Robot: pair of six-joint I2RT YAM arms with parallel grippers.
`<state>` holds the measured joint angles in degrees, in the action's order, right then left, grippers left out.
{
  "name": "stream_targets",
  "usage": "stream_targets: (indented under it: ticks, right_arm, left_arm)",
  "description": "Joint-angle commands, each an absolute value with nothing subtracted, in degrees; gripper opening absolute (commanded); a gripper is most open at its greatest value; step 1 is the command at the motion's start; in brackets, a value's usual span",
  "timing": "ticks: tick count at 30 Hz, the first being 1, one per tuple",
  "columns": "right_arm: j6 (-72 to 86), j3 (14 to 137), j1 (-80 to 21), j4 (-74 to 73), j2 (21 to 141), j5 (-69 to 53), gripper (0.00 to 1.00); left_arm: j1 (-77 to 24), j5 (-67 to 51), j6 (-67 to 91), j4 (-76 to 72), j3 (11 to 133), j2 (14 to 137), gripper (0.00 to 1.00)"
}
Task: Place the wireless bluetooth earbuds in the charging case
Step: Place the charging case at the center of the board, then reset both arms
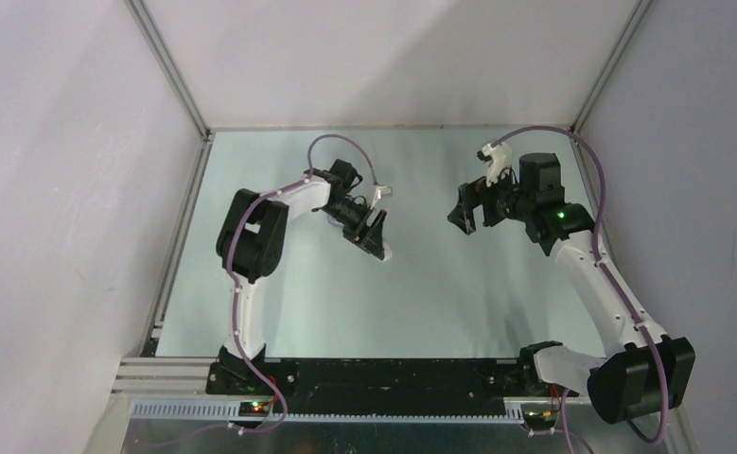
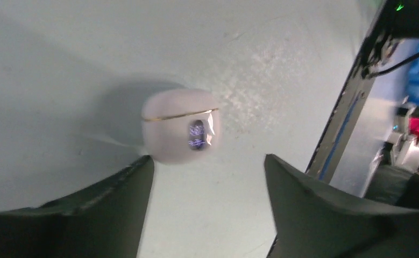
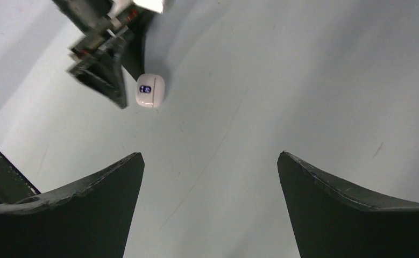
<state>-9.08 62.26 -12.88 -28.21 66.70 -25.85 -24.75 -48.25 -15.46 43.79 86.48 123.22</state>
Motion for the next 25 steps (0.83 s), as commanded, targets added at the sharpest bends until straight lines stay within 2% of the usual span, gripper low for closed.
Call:
stream_targets:
  ticks: [1, 2, 5, 9, 14, 19, 25]
  right_arm:
    - [-9.98, 65.71, -12.68, -31.35, 66.67, -20.77, 0.99]
    - [-7.73, 66.55, -12.71, -31.17, 66.85, -16.62, 0.99]
    - [-1.69, 70.1, -12.72, -30.79, 68.01, -6.62, 0.99]
    - [2.62, 75.95, -13.07, -27.58, 70.86, -0.69, 0.99]
    - [3.43, 84.01, -14.48, -27.42, 76.33, 5.47, 0.99]
    - [3.88, 89.11, -15.38, -28.5, 79.05, 6.34, 0.99]
    - [3.69, 90.28, -15.85, -27.85, 81.9, 6.71, 0.99]
  left_arm:
    - [-24.28, -42.93, -15.93, 45.91, 89.2, 114.05, 0.93]
    - [-23.89, -42.47, -16.01, 46.51, 90.26, 112.97, 0.98]
    - [-22.15, -40.44, -15.3, 47.35, 91.69, 106.24, 0.99]
    - [-16.2, -34.35, -7.72, 40.49, 90.44, 96.78, 1.0]
    - [-8.96, -20.65, 4.36, 23.49, 84.59, 82.77, 1.0]
    - [-7.35, -8.08, 0.72, 1.71, 69.82, 69.72, 1.0]
    - [-7.3, -3.19, -2.92, 6.81, 70.95, 69.12, 1.0]
